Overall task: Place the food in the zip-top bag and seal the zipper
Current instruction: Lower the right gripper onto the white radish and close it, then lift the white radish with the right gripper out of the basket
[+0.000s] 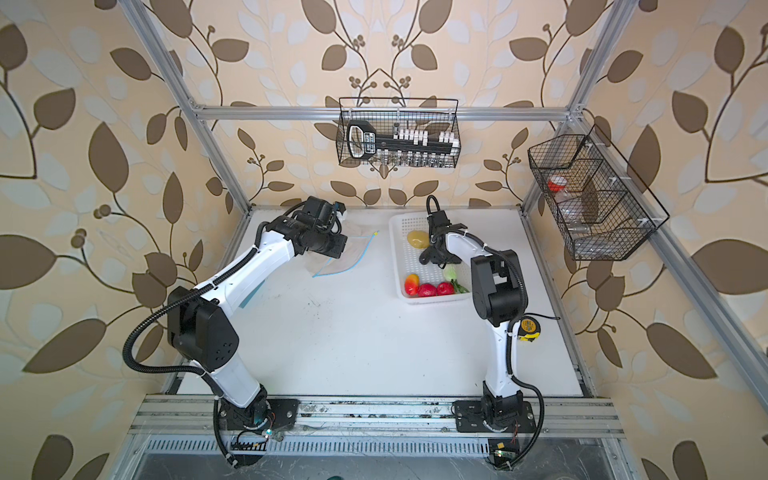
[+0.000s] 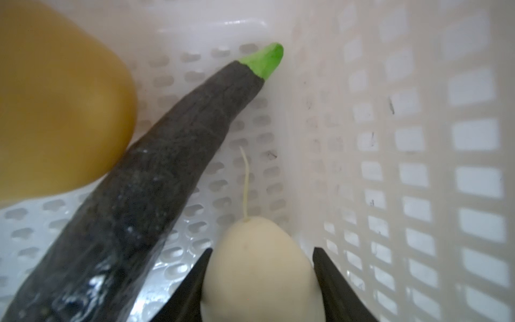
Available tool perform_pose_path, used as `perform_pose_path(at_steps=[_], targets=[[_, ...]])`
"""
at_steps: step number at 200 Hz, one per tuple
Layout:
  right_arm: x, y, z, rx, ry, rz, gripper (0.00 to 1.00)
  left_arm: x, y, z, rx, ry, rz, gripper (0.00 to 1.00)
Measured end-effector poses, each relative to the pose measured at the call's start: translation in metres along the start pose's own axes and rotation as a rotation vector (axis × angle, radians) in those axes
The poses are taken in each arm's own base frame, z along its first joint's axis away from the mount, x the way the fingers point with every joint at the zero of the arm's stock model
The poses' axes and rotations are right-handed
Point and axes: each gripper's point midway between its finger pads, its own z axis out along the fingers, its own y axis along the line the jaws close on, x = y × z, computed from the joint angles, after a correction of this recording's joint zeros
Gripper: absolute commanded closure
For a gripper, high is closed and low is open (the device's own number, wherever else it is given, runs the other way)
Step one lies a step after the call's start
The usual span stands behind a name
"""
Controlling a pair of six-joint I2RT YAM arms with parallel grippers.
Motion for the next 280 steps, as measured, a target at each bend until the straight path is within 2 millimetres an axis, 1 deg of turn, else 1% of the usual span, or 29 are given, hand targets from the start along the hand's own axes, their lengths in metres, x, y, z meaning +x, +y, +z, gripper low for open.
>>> perform_pose_path(at_steps=[16, 66, 100, 131, 152, 171, 207, 229, 255, 280], targets=[[-0.001, -0.003, -0.008, -0.035, -0.016, 0.02, 0.69, 0.0, -0.002, 0.0, 0.008, 0.0, -0.006, 1.0], [-0.022, -0.017, -0.046, -0.139, -0.141, 0.118, 0.72, 0.0, -0.002, 0.0, 0.011, 0.0, -0.021, 1.0], [-0.035, -0.011, -0.065, -0.227, -0.219, 0.149, 0.73, 0.0, -0.002, 0.0, 0.011, 0.0, -0.024, 1.0], [-0.044, -0.004, -0.073, -0.286, -0.255, 0.173, 0.75, 0.0, -0.004, 0.0, 0.022, 0.0, -0.025, 1.0], [-0.044, -0.005, -0.077, -0.313, -0.276, 0.198, 0.76, 0.0, -0.005, 0.0, 0.03, 0.001, -0.028, 1.0], [-0.046, -0.006, -0.086, -0.34, -0.305, 0.227, 0.77, 0.0, -0.006, 0.0, 0.035, 0.001, -0.029, 1.0], [-0.058, -0.008, -0.109, -0.384, -0.382, 0.27, 0.77, 0.001, -0.01, 0.0, 0.057, 0.005, -0.028, 1.0], [-0.064, -0.008, -0.119, -0.408, -0.42, 0.289, 0.77, 0.001, -0.01, 0.001, 0.058, 0.011, -0.028, 1.0], [-0.063, -0.009, -0.128, -0.427, -0.445, 0.305, 0.77, -0.004, -0.011, 0.0, 0.059, 0.01, -0.028, 1.0], [-0.066, -0.008, -0.144, -0.445, -0.478, 0.313, 0.77, -0.009, -0.011, 0.001, 0.061, 0.01, -0.029, 1.0]])
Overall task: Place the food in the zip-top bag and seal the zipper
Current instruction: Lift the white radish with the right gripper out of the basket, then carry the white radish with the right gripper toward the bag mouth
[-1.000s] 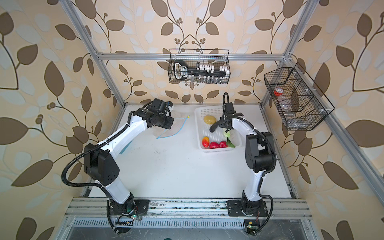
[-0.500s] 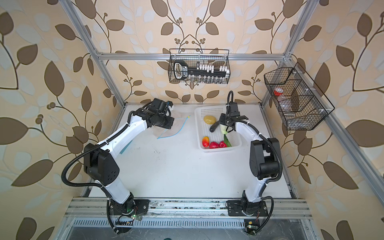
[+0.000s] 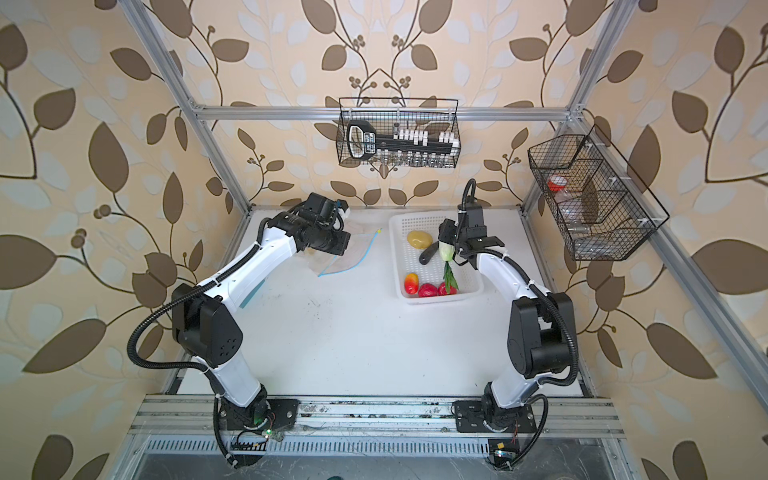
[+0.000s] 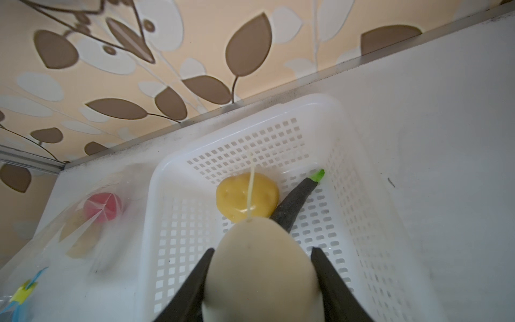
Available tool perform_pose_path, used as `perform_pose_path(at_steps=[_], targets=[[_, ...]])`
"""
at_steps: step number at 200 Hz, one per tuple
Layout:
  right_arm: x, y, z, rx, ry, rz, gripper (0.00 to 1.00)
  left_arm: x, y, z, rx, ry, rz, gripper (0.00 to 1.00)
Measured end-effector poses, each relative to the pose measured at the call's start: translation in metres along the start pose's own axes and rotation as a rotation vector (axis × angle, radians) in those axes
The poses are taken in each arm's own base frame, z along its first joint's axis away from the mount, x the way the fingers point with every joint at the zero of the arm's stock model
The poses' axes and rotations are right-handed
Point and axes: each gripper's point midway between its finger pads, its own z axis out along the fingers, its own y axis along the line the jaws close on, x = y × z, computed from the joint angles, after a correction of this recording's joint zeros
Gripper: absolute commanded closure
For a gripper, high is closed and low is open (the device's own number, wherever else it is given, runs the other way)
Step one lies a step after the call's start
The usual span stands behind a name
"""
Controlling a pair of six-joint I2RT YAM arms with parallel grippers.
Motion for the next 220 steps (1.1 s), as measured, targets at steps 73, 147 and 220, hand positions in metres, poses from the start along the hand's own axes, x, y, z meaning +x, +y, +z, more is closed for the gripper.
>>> perform_pose_path(at_steps=[73, 147, 220], targets=[[-0.024, 0.026, -0.034, -0.058, -0.126, 0.008, 0.78, -0.003, -0.006, -0.004, 0.028, 0.028, -0.03, 1.0], [-0.027, 0.061, -0.058, -0.143, -0.237, 0.024, 0.8, -0.01, -0.02, -0.008, 0.106, 0.072, -0.133, 1.0], [-0.039, 0.103, -0.086, -0.261, -0.397, 0.093, 0.8, -0.008, -0.021, -0.005, 0.11, 0.09, -0.203, 1.0]])
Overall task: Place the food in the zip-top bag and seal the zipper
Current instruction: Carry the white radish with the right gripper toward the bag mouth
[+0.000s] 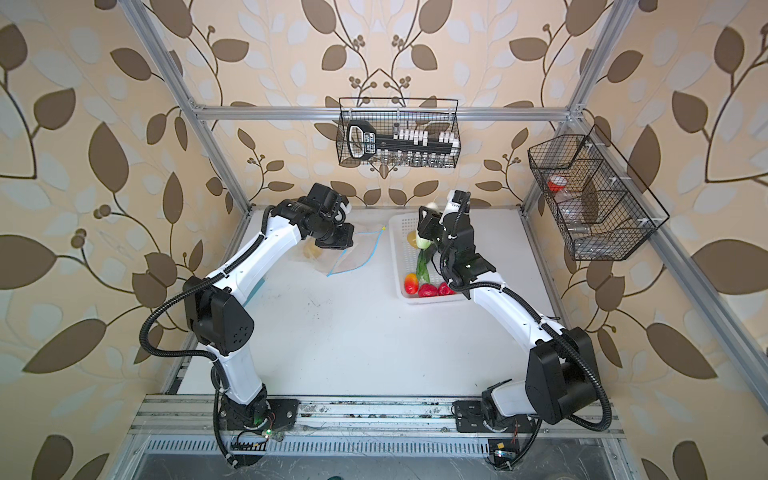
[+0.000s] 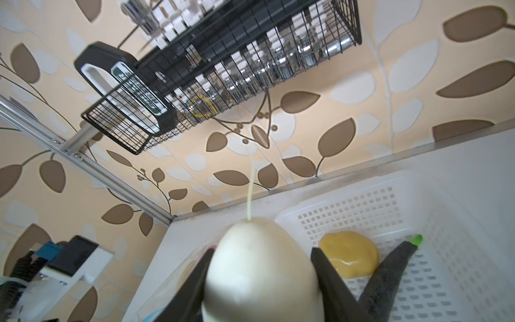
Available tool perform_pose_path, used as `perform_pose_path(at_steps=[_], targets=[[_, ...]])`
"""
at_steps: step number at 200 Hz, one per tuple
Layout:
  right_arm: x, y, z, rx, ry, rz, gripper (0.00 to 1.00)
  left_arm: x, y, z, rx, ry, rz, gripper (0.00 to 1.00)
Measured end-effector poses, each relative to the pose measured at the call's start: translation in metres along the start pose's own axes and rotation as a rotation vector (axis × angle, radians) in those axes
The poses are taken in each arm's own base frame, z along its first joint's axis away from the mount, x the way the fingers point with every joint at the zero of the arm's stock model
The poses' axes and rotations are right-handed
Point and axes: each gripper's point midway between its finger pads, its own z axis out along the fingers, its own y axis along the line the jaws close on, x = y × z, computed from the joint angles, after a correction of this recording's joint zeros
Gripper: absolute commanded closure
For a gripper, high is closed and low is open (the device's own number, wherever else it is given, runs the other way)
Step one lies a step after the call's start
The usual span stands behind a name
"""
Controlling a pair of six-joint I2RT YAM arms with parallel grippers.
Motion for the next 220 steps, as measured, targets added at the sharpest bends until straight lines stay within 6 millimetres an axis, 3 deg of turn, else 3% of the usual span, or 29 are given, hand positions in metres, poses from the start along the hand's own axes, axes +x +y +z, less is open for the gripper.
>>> perform_pose_path(at_steps=[105, 165, 220], targets=[[-0.03, 0.051, -0.011, -0.123, -0.183, 0.115, 0.8, -0.017, -0.008, -0.014, 0.018, -0.055, -0.075, 1.0], [-0.025, 0.07, 0.003, -0.16, -0.214, 0.159, 0.81, -0.028, -0.013, -0.024, 0.025, -0.093, -0.079, 1.0], [-0.038, 0.109, 0.018, -0.234, -0.264, 0.188, 0.81, -0.03, -0.013, -0.026, 0.025, -0.102, -0.08, 1.0]])
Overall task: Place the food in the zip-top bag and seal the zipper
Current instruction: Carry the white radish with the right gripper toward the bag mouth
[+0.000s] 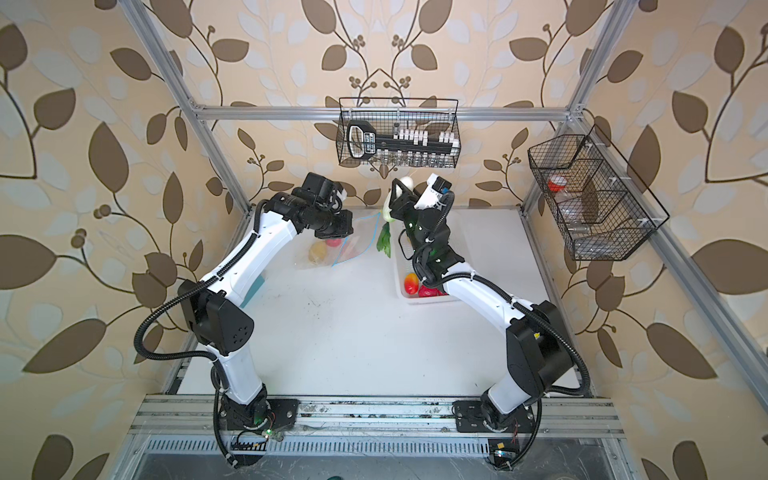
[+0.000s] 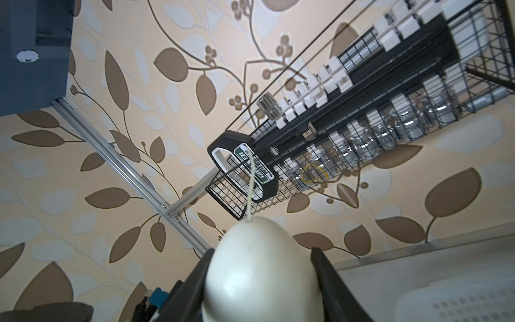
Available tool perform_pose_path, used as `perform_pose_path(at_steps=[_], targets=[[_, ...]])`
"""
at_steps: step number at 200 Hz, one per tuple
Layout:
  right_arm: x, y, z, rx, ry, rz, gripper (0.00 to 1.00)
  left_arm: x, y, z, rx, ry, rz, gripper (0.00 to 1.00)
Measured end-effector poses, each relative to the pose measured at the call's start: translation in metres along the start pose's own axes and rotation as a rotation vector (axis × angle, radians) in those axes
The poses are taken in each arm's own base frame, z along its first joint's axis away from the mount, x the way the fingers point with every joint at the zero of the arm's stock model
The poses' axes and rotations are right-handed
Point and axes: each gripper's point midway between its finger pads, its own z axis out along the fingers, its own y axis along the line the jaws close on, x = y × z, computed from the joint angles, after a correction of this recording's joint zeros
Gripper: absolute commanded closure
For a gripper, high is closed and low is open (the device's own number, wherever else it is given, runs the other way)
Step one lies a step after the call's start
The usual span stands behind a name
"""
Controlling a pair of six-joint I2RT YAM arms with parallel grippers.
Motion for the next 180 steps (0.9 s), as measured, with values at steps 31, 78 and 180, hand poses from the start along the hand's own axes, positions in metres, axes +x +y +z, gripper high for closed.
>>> perform_pose_path(at_steps=[31, 78, 180], targets=[[-0.001, 0.021, 0.01, -0.043, -0.03, 0.019, 0.81, 0.0, 0.0, 0.0, -0.001, 0.0, -0.002, 1.0], [0.024, 0.025, 0.023, -0.056, -0.026, 0.024, 0.82, -0.002, -0.001, -0.002, 0.002, -0.008, -0.008, 1.0], [0.062, 0.033, 0.035, -0.051, -0.071, 0.021, 0.84, -0.01, -0.007, -0.017, 0.009, -0.026, -0.02, 1.0]])
